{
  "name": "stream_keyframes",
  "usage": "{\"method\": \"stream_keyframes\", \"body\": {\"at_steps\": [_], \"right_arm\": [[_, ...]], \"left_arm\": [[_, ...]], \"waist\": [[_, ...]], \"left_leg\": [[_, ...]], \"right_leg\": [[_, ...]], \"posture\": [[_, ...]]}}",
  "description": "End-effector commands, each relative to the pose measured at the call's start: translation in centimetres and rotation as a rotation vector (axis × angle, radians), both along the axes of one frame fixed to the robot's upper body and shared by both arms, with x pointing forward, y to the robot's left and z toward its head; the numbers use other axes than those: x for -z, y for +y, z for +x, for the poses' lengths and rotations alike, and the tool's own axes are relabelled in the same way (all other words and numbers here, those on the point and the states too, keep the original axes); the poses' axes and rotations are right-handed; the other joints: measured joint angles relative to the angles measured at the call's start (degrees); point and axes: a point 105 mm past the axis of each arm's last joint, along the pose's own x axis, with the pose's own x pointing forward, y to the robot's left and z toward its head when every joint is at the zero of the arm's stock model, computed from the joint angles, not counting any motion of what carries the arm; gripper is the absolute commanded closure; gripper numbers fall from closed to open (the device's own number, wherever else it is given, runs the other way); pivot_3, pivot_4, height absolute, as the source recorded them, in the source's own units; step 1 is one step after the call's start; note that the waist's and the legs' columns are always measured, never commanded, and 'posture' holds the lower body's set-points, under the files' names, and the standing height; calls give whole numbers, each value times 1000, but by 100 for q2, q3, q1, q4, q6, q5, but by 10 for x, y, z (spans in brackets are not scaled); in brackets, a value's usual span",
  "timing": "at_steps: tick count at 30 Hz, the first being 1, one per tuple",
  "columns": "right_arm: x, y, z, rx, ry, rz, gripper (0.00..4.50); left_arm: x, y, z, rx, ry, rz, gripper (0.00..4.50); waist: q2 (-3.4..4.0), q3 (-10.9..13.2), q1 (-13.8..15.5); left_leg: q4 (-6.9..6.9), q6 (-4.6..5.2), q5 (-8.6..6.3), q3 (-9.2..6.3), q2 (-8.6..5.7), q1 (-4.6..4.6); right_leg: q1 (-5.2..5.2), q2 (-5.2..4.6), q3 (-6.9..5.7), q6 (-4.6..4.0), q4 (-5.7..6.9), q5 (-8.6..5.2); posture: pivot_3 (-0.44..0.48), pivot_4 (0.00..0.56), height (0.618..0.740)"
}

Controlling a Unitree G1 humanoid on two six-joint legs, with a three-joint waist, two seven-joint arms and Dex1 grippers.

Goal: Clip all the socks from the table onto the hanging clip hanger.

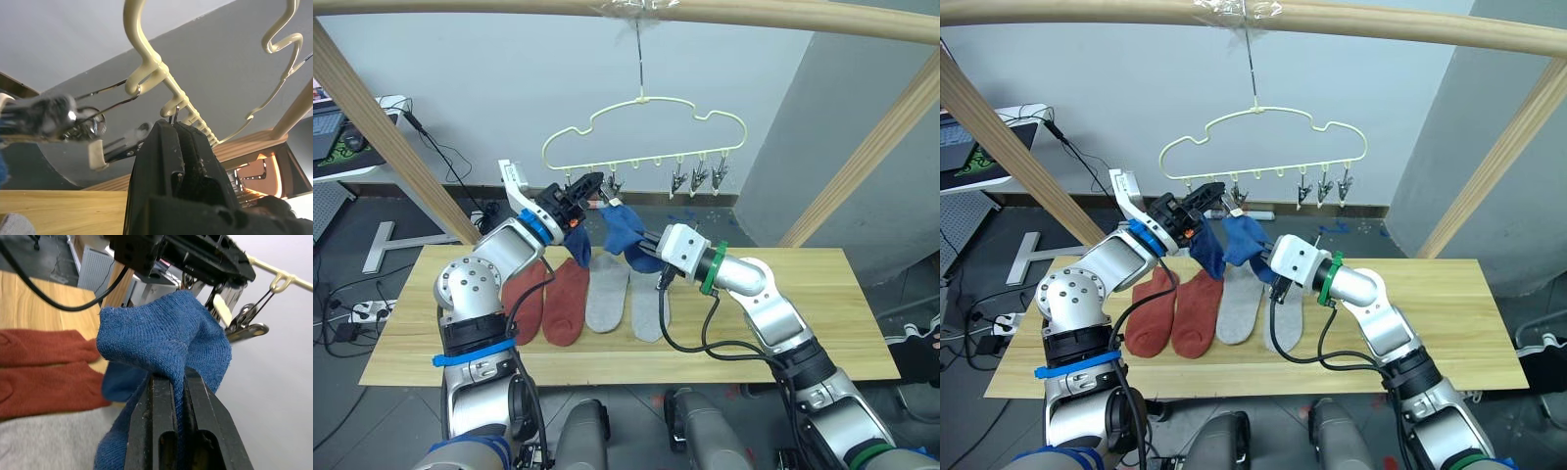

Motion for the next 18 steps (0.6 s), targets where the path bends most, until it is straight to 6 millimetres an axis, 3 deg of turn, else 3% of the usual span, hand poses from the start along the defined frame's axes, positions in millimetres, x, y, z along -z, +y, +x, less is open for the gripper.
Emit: {"method": "stream_keyframes", "body": {"at_steps": [1, 10, 18], "right_arm": [[-19, 0, 3, 1, -36, 51, 4454], [-23, 0, 5, 8, -20, 82, 4454], [-20, 1, 3, 5, 1, 88, 4500]], "left_arm": [[-12, -6, -8, 30, -56, -3, 4500], [-13, -6, -11, 31, -78, -1, 4500], [-13, 2, -14, 24, -73, -3, 2040]], "waist": [[0, 0, 6], [0, 0, 12], [0, 0, 11]], "left_leg": [[0, 0, 0, 1, 0, 0], [-3, 0, 0, 0, 0, -2], [-4, 0, 0, 0, 0, -2]], "right_leg": [[0, 0, 1, 0, -2, 0], [0, 0, 1, -1, -5, -1], [-1, 0, 0, -1, -6, -1]], "posture": [[-32, 253, 740], [-30, 253, 740], [-20, 246, 740]]}}
